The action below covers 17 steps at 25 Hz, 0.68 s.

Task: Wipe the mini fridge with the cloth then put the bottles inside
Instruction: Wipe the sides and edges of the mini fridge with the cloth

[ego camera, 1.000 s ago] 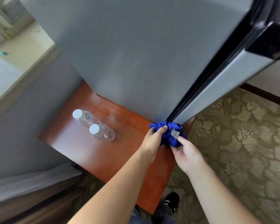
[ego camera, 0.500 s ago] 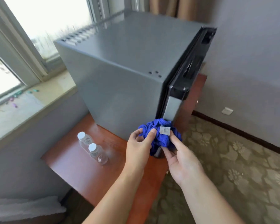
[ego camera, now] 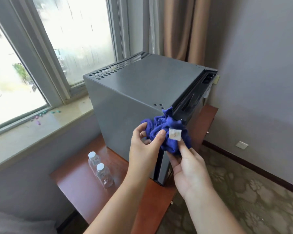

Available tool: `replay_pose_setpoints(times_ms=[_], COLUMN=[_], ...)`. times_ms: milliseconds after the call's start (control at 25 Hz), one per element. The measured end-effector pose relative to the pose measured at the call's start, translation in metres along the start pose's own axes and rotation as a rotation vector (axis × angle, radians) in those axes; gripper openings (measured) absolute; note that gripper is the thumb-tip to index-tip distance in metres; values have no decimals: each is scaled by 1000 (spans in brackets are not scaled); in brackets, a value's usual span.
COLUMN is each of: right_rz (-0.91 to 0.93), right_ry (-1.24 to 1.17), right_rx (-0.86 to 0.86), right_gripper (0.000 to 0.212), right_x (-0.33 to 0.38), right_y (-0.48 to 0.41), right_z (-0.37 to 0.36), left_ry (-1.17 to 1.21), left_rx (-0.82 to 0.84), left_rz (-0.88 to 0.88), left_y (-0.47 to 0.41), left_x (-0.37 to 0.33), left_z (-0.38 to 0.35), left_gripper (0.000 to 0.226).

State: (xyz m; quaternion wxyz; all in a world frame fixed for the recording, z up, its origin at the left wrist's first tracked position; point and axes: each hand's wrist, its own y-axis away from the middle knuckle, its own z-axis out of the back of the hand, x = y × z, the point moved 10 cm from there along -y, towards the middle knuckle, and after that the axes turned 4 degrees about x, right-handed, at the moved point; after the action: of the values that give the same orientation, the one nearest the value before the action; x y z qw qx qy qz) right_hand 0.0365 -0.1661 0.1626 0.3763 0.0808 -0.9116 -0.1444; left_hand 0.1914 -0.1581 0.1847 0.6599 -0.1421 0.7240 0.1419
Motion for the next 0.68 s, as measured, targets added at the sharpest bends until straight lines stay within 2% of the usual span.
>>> replay_pose_setpoints(times_ms=[320, 480, 600, 680], right_rz=[-156, -253, -329, -343], right_ry=[-37, -14, -11, -33], right_rx=[-335, -484, -561, -595], right_gripper=[11, 18, 12, 29], right_x=[-108, -172, -221, -249], right_y=[-39, -63, -85, -94], right_z=[91, 146, 187, 213], left_ry=[-7, 4, -42, -68], left_rx=[-10, 36, 60, 88], left_rz=[353, 537, 615, 660], left_y=[-19, -20, -24, -24], left_x=[155, 242, 305, 342], left_z=[19, 25, 29, 31], left_gripper=[74, 62, 62, 66])
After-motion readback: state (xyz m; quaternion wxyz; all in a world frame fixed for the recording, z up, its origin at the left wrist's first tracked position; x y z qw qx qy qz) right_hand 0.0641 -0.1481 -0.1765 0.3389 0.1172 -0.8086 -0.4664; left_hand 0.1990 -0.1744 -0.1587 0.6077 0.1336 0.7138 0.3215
